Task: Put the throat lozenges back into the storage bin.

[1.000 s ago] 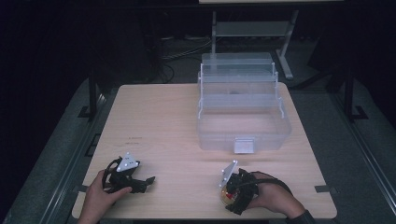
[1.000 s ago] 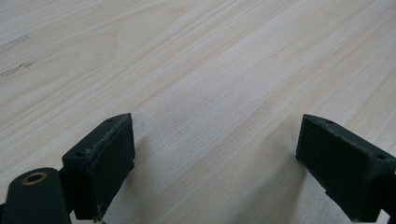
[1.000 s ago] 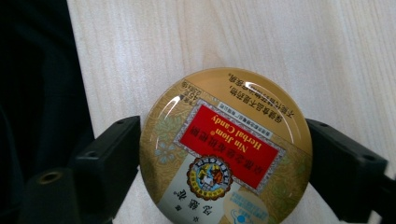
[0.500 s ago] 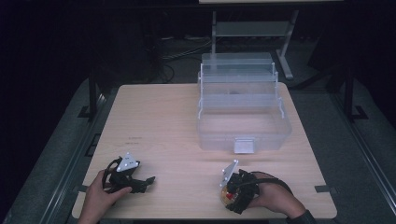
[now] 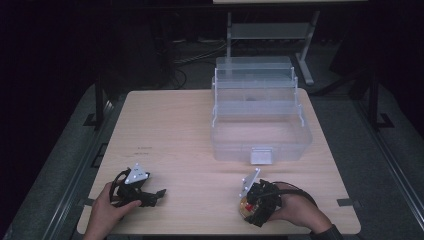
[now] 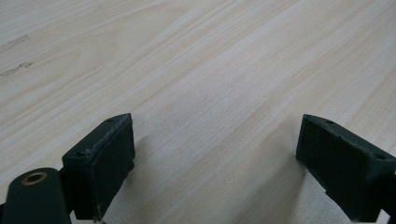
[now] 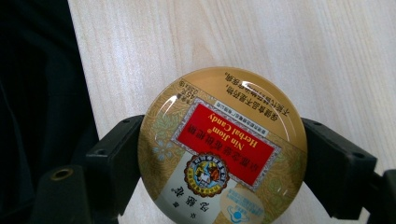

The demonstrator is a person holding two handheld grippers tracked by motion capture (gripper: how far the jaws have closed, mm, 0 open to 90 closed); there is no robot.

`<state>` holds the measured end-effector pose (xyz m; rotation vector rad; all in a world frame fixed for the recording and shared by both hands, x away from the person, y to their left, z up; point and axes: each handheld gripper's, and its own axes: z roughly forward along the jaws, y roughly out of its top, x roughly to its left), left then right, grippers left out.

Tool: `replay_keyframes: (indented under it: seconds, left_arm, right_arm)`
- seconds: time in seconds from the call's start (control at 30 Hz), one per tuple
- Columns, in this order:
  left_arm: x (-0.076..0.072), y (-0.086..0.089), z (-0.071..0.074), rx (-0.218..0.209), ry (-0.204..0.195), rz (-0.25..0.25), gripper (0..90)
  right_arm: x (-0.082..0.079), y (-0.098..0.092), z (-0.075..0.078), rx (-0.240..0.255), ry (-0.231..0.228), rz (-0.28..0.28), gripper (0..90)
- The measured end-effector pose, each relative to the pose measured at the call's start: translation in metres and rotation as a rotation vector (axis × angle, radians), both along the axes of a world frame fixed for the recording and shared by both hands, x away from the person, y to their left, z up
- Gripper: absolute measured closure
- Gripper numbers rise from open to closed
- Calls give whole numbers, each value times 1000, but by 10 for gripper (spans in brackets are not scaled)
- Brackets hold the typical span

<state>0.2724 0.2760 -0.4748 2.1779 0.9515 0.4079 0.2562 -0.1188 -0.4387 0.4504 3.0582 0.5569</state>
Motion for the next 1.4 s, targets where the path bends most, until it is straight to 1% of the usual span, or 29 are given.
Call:
replay_keyframes:
  seconds: [1.23,1.4]
  left_arm:
    - [0,0,0,1,1,-1,107]
    - [0,0,0,1,1,-1,107]
  right_arm:
    - [10,-40,19,24,-11,-122,196]
    - [11,-47,22,27,-15,-147,197]
